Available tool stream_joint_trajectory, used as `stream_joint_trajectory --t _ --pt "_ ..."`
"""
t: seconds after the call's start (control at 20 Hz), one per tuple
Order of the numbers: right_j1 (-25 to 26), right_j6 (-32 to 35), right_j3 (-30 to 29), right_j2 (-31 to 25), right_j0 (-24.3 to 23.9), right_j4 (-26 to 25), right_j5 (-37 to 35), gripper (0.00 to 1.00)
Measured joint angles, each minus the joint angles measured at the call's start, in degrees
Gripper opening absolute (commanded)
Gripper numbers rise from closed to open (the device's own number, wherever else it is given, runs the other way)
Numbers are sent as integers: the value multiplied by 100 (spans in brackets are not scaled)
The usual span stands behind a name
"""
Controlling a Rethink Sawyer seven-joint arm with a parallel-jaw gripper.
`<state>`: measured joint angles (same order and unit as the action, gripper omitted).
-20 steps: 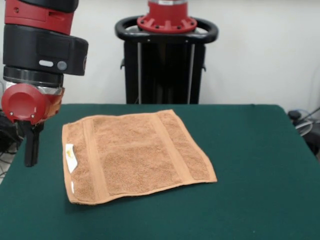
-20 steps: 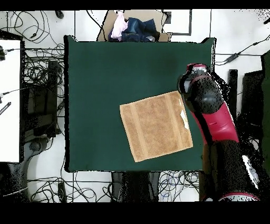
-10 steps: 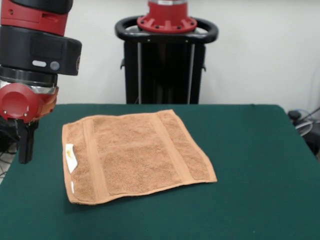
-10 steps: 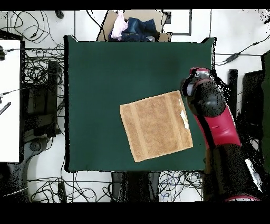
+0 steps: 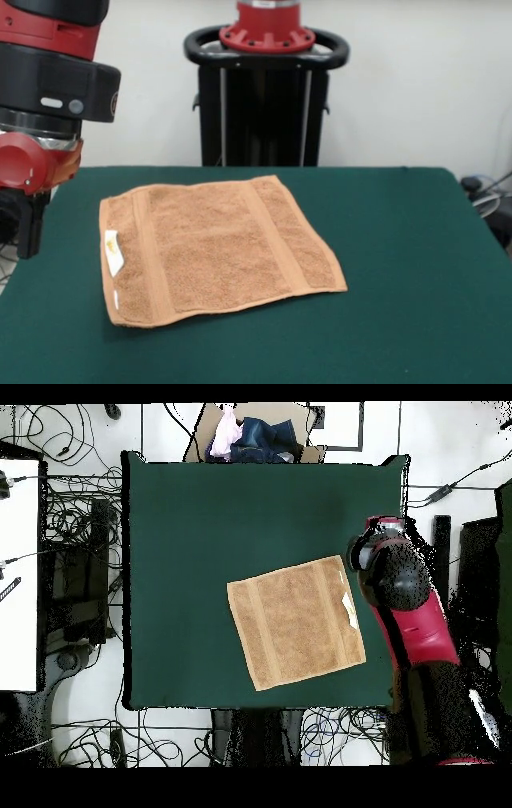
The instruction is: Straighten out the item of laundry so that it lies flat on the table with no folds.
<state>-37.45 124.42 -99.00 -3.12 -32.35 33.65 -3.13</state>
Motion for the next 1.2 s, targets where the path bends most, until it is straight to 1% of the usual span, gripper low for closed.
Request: stream_joint_trajectory --t 0.25,0.5,0.55,0.65,0.75,0.9,0.95,1.2 --pt "-27 0 -111 -48 -54 -64 121 0" --pt "-78 0 -321 -169 -201 -244 231 0" --pt "-90 0 -421 -257 -316 -374 287 0" --pt "-97 0 -477 -317 -396 -460 319 0" --pt "-135 0 -627 -473 -619 -681 382 0" --pt "-197 0 -756 -580 -794 -820 395 0" --pt "-289 0 -906 -685 -977 -945 395 0" --pt "-513 0 -1242 -930 -1389 -1202 394 0"
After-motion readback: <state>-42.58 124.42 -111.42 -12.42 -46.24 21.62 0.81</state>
